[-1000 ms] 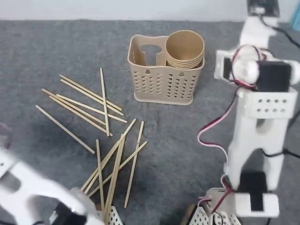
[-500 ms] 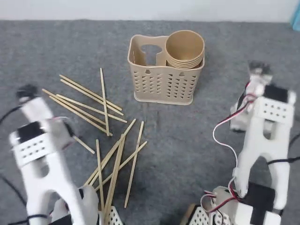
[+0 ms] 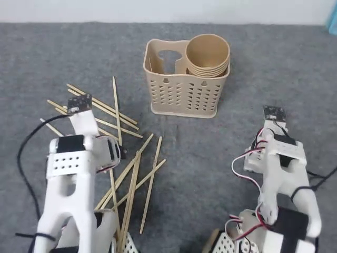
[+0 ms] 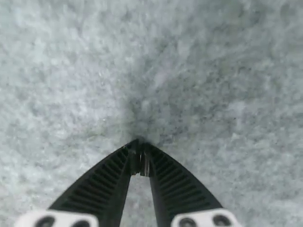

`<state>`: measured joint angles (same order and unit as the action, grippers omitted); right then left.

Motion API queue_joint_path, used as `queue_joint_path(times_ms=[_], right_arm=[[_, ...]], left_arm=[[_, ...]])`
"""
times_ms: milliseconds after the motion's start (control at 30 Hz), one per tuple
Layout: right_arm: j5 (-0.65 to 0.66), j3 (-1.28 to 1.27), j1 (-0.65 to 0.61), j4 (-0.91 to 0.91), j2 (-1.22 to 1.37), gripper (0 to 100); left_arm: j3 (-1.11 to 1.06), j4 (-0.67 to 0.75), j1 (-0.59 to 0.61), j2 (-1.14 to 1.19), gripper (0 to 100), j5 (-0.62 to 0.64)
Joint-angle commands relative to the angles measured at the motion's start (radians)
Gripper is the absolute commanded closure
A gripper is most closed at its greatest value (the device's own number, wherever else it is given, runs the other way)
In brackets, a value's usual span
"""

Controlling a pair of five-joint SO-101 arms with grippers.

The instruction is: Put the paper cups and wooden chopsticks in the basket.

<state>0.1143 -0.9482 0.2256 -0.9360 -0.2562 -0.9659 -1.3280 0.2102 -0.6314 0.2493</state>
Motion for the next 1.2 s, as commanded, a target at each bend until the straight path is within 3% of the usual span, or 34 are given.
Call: queue_joint_path(times_ms=[0,267,500,733,833,1167], right_arm=[[-0.014,0.005,-0.004,0.016,-0.05,98.2],[-0.014,0.005,-0.004,0.019,-0.045,98.2],[-0.014,0.005,-0.004,0.019,-0.045,98.2],[-0.014,0.006,-0.004,0.019,-0.045,98.2],[-0.014,0.006,-0.004,0.019,-0.045,98.2],[-0.014,0.006,-0.004,0.019,-0.044,98.2]], left_arm=[[-0.028,0.066,-0.011,-0.018,74,0.023],[-0.002,0.166,-0.011,0.244,91,0.023],[0.073,0.233,-0.04,0.465,92,0.021],[0.093,0.207,-0.091,0.488,93,0.026],[0.074,0.207,-0.086,0.483,100,0.026],[0.114,0.157,-0.084,0.431,99,0.029]])
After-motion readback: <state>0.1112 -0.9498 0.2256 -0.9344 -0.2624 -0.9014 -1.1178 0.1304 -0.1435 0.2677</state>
